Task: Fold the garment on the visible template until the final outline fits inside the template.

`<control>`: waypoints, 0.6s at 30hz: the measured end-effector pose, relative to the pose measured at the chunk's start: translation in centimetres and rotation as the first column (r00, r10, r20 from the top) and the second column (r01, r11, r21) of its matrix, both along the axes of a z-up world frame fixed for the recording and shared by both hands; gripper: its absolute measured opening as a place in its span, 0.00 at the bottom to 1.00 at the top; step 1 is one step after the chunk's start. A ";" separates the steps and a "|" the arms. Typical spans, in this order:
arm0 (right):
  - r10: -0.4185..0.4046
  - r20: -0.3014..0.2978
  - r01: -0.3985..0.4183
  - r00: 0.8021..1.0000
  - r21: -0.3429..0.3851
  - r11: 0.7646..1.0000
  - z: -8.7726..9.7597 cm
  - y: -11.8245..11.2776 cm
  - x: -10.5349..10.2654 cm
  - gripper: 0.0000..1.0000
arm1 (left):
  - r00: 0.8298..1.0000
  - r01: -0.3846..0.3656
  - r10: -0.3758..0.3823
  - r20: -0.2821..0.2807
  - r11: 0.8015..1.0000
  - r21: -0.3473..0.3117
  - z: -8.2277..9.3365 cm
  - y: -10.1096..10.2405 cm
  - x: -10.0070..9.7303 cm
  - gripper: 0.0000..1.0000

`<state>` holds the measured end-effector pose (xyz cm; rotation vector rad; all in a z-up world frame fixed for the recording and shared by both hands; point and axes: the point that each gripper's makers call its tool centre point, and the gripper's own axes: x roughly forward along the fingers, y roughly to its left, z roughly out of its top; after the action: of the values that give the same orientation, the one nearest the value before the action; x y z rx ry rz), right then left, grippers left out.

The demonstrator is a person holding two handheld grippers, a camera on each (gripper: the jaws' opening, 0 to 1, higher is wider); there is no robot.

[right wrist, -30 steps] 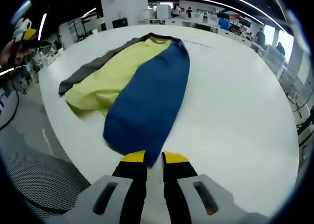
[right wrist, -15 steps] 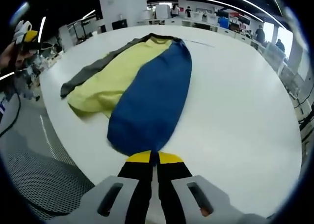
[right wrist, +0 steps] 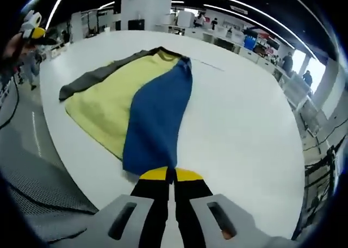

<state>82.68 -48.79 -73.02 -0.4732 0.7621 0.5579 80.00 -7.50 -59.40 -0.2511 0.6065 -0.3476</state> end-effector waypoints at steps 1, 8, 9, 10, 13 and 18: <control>0.005 0.000 -0.005 1.000 -0.015 1.000 0.1 -0.5 0.2 0.03 | 1.000 0.001 -0.001 0.001 1.000 -0.002 0.0 -0.1 0.0 0.97; -0.023 0.014 0.024 1.000 -0.058 0.998 1.1 -4.4 2.0 0.03 | 1.000 0.003 -0.003 -0.006 1.000 0.001 -0.2 -0.2 0.2 0.97; -0.024 0.016 0.025 1.000 -0.067 0.997 1.2 -4.9 2.2 0.03 | 1.000 0.003 -0.003 -0.007 1.000 0.002 -0.2 -0.2 0.2 0.97; -0.026 0.018 0.027 1.000 -0.080 0.996 1.3 -5.5 2.5 0.03 | 1.000 0.002 -0.002 -0.007 1.000 0.002 -0.3 -0.3 0.3 0.97; -0.021 0.024 0.023 1.000 -0.112 0.993 1.6 -7.0 3.4 0.03 | 1.000 0.002 -0.001 -0.009 1.000 0.003 -0.3 -0.3 0.4 0.97; -0.007 0.018 0.009 1.000 -0.157 0.988 1.6 -9.1 4.7 0.03 | 1.000 0.003 -0.003 -0.022 1.000 0.011 -0.7 -0.4 0.6 0.97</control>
<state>87.38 -57.85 -71.44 -0.6195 0.7944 0.4878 80.61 -7.93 -60.10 -0.2433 0.6306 -0.3449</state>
